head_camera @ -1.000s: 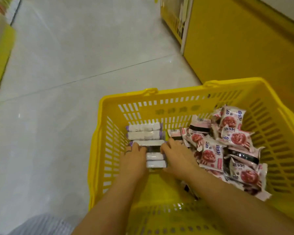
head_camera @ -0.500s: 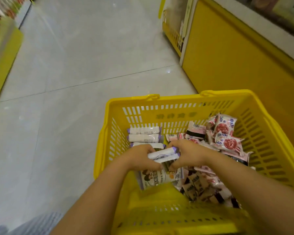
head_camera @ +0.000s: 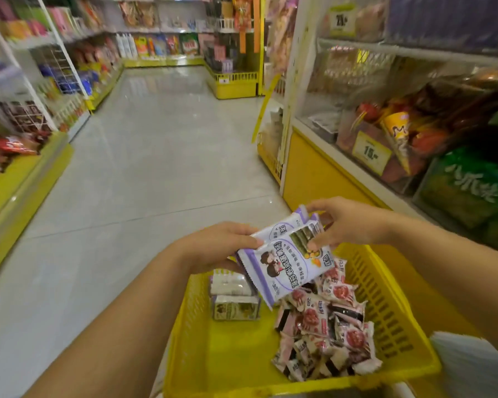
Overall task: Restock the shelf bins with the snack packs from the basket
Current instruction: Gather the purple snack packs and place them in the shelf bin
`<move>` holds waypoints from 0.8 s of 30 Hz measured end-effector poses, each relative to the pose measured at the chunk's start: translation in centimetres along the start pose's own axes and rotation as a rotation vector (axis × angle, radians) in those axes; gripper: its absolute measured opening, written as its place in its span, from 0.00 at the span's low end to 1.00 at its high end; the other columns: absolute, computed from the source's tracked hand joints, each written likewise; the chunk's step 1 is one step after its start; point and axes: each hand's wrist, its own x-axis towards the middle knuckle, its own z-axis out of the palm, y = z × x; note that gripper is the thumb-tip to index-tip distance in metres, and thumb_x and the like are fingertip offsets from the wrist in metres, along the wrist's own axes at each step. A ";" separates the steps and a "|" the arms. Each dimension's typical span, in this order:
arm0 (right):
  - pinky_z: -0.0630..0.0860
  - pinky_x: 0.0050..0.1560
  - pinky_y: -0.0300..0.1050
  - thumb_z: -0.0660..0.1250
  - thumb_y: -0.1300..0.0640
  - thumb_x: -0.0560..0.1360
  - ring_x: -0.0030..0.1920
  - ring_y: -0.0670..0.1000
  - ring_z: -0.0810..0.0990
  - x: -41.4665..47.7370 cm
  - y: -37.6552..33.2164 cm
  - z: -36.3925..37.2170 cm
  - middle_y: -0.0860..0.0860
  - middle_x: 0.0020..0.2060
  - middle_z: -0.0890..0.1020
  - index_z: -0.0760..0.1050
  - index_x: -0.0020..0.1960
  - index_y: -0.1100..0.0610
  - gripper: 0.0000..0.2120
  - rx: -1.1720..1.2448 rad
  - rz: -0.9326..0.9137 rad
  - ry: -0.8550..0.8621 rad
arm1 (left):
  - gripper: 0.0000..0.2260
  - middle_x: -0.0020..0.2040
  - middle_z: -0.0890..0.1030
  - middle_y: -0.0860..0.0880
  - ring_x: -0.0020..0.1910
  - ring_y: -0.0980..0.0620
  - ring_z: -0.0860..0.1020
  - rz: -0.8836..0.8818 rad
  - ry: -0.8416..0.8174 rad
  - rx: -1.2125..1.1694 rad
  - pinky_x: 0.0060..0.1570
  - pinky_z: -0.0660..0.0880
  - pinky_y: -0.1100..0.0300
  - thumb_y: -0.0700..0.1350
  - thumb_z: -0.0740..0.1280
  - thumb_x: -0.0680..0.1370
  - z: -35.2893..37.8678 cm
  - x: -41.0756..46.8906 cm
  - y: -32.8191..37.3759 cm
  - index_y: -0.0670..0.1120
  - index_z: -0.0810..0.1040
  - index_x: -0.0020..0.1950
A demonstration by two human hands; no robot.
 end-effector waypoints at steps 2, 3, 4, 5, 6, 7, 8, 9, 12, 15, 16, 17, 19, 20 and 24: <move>0.81 0.46 0.53 0.77 0.56 0.68 0.47 0.54 0.83 -1.8 -0.6 -1.1 0.56 0.47 0.83 0.70 0.67 0.52 0.30 0.035 -0.015 0.083 | 0.05 0.45 0.85 0.50 0.44 0.55 0.83 0.037 0.028 -0.006 0.41 0.78 0.60 0.42 0.65 0.79 0.5 -1.0 2.1 0.48 0.81 0.49; 0.81 0.43 0.50 0.77 0.57 0.68 0.41 0.51 0.82 -2.6 -0.8 -1.6 0.53 0.39 0.82 0.72 0.65 0.53 0.27 0.068 -0.025 0.117 | 0.05 0.44 0.85 0.50 0.43 0.55 0.83 0.055 0.046 -0.006 0.41 0.78 0.60 0.43 0.65 0.79 0.7 -1.5 3.0 0.48 0.82 0.48; 0.79 0.37 0.46 0.77 0.58 0.69 0.34 0.47 0.79 -3.4 -0.9 -2.0 0.49 0.32 0.80 0.73 0.63 0.53 0.25 0.096 -0.036 0.144 | 0.05 0.45 0.85 0.49 0.43 0.55 0.83 0.071 0.064 -0.001 0.43 0.79 0.59 0.43 0.65 0.78 1.0 -2.0 3.8 0.48 0.82 0.49; 0.75 0.31 0.42 0.76 0.59 0.69 0.29 0.45 0.75 -4.1 -1.1 -2.4 0.46 0.27 0.77 0.73 0.61 0.53 0.23 0.122 -0.051 0.167 | 0.05 0.45 0.86 0.49 0.43 0.54 0.83 0.086 0.083 0.004 0.46 0.79 0.57 0.43 0.66 0.78 1.1 -2.4 4.6 0.48 0.81 0.50; 0.71 0.29 0.38 0.76 0.59 0.70 0.27 0.43 0.73 -4.7 -1.1 -2.6 0.45 0.24 0.76 0.74 0.59 0.53 0.20 0.152 -0.066 0.187 | 0.05 0.46 0.86 0.49 0.44 0.54 0.83 0.100 0.099 0.013 0.48 0.79 0.55 0.43 0.66 0.79 1.3 -2.9 5.3 0.47 0.81 0.51; 0.70 0.28 0.36 0.75 0.60 0.70 0.26 0.42 0.73 -5.3 -1.1 -2.7 0.45 0.24 0.78 0.74 0.57 0.53 0.18 0.183 -0.079 0.205 | 0.05 0.46 0.86 0.48 0.44 0.53 0.83 0.114 0.112 0.018 0.49 0.79 0.55 0.42 0.65 0.79 1.4 -3.4 5.9 0.47 0.80 0.52; 0.71 0.29 0.36 0.75 0.61 0.70 0.27 0.42 0.75 -5.8 -1.0 -2.8 0.46 0.27 0.80 0.74 0.56 0.54 0.17 0.211 -0.090 0.222 | 0.05 0.47 0.86 0.48 0.44 0.53 0.83 0.127 0.123 0.019 0.49 0.80 0.55 0.42 0.65 0.79 1.4 -3.8 6.4 0.47 0.80 0.52; 0.72 0.30 0.37 0.75 0.62 0.70 0.29 0.43 0.77 -6.3 -0.7 -2.9 0.47 0.29 0.82 0.74 0.54 0.56 0.16 0.238 -0.094 0.242 | 0.05 0.47 0.86 0.47 0.45 0.52 0.84 0.142 0.135 0.016 0.48 0.80 0.55 0.41 0.64 0.79 1.4 -4.3 6.8 0.46 0.80 0.52; 0.75 0.31 0.38 0.75 0.64 0.69 0.33 0.44 0.81 -7.4 0.3 -2.9 0.49 0.32 0.82 0.73 0.49 0.58 0.14 0.366 -0.073 0.296 | 0.07 0.45 0.86 0.46 0.42 0.50 0.84 0.198 0.225 -0.045 0.41 0.80 0.58 0.39 0.62 0.80 1.3 -5.1 7.4 0.46 0.80 0.51; 0.78 0.33 0.42 0.73 0.66 0.70 0.36 0.50 0.84 -7.8 0.8 -3.0 0.54 0.36 0.84 0.71 0.48 0.58 0.13 0.663 -0.049 0.394 | 0.07 0.40 0.85 0.46 0.38 0.51 0.83 0.204 0.371 -0.193 0.41 0.79 0.56 0.37 0.62 0.79 1.7 -4.5 7.7 0.44 0.79 0.50; 0.79 0.33 0.44 0.72 0.66 0.71 0.37 0.52 0.84 -7.8 0.7 -2.9 0.56 0.38 0.84 0.70 0.49 0.57 0.13 0.790 -0.050 0.426 | 0.07 0.39 0.85 0.46 0.37 0.51 0.83 0.199 0.402 -0.256 0.40 0.79 0.56 0.37 0.61 0.78 2.1 -4.1 7.8 0.43 0.79 0.50; 0.79 0.32 0.44 0.71 0.67 0.72 0.38 0.52 0.85 -7.8 0.5 -2.8 0.56 0.39 0.84 0.70 0.51 0.57 0.14 0.914 -0.056 0.442 | 0.07 0.38 0.85 0.45 0.36 0.51 0.83 0.195 0.423 -0.324 0.40 0.79 0.56 0.36 0.61 0.77 2.7 -3.7 8.0 0.42 0.79 0.50; 0.79 0.30 0.42 0.69 0.69 0.71 0.38 0.51 0.85 -7.5 -0.2 -2.2 0.52 0.38 0.86 0.71 0.55 0.53 0.17 1.103 -0.080 0.424 | 0.09 0.41 0.84 0.43 0.38 0.48 0.83 0.190 0.440 -0.476 0.39 0.79 0.54 0.35 0.60 0.77 4.2 -3.0 8.5 0.40 0.77 0.53; 0.79 0.31 0.42 0.69 0.70 0.71 0.39 0.51 0.86 -7.2 -0.7 -1.7 0.52 0.39 0.86 0.72 0.55 0.52 0.19 1.161 -0.090 0.404 | 0.11 0.44 0.84 0.42 0.40 0.47 0.83 0.192 0.434 -0.542 0.40 0.79 0.53 0.35 0.60 0.77 5.0 -2.7 8.7 0.40 0.77 0.56; 0.81 0.37 0.45 0.70 0.65 0.73 0.45 0.53 0.85 -6.2 -2.6 -0.3 0.55 0.47 0.85 0.73 0.59 0.55 0.17 1.140 -0.090 0.454 | 0.16 0.57 0.81 0.41 0.51 0.44 0.82 0.259 0.371 -0.656 0.41 0.79 0.51 0.38 0.57 0.78 7.7 -1.6 9.3 0.44 0.72 0.66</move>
